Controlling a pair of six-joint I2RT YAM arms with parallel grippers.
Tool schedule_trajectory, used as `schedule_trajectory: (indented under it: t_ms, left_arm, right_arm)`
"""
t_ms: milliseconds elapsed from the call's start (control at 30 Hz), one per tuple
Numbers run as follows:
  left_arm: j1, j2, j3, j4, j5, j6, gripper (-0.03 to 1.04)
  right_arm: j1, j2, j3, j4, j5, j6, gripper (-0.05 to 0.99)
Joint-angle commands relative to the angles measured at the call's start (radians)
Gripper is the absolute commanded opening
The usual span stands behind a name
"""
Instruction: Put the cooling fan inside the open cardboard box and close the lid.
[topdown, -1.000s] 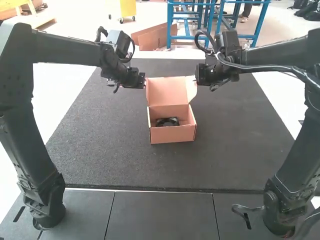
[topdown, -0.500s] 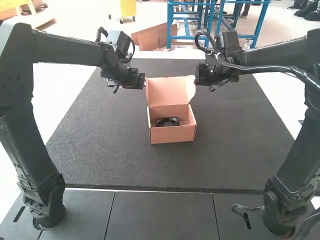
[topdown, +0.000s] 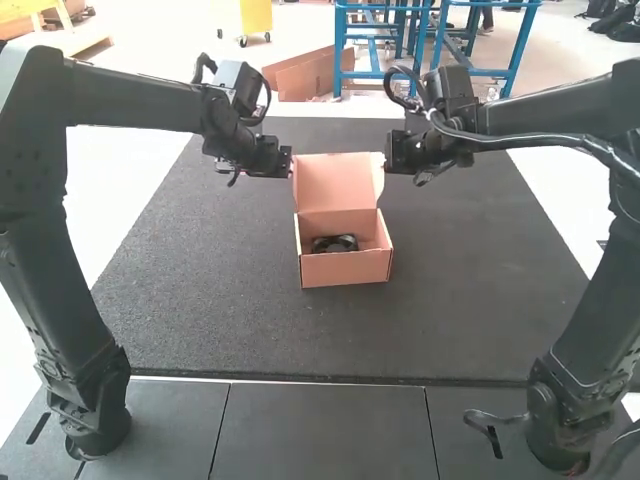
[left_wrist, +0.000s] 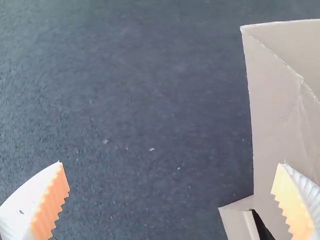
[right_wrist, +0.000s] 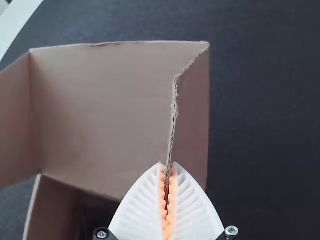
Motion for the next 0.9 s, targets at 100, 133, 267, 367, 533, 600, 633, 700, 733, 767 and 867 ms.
schedule_trajectory:
  t_ms: [100,133,267,367,533,600,633,700,733,767,867]
  left_arm:
    - [-0.014,-0.023,0.056,-0.01,0.026,-0.007,0.96]
    - [-0.017,-0.026,0.056,-0.017,0.026,-0.007,0.96]
    - [-0.027,-0.039,0.046,-0.046,0.029,-0.007,0.96]
    - [-0.041,-0.045,0.024,-0.047,0.034,-0.009,0.96]
    - [-0.081,-0.049,-0.007,-0.038,0.037,-0.012,0.96]
    - [-0.093,-0.051,-0.011,-0.043,0.037,-0.012,0.96]
    - [-0.096,-0.054,-0.011,-0.046,0.035,-0.012,0.96]
    - [-0.102,-0.057,-0.016,-0.052,0.035,-0.012,0.96]
    - [-0.104,-0.058,-0.016,-0.056,0.035,-0.012,0.96]
    - [-0.107,-0.062,-0.017,-0.064,0.035,-0.012,0.96]
    - [-0.11,-0.066,-0.025,-0.092,0.035,-0.006,0.96]
  right_arm:
    - [0.053,-0.018,-0.042,-0.009,0.005,-0.001,-0.02]
    - [0.055,-0.021,-0.045,-0.009,0.006,-0.001,-0.02]
    - [0.055,-0.047,-0.07,-0.009,0.011,-0.001,-0.02]
    - [0.053,-0.072,-0.101,-0.009,0.02,0.001,-0.02]
    - [0.048,-0.115,-0.162,0.003,0.02,0.005,-0.02]
    - [0.048,-0.128,-0.18,0.005,0.019,0.007,-0.02]
    - [0.048,-0.134,-0.191,0.005,0.019,0.007,-0.02]
    - [0.048,-0.148,-0.21,0.006,0.017,0.008,-0.02]
    - [0.048,-0.153,-0.219,0.008,0.017,0.008,-0.02]
    - [0.048,-0.157,-0.23,0.011,0.017,0.008,-0.02]
    - [0.048,-0.17,-0.249,0.02,0.019,0.01,-0.02]
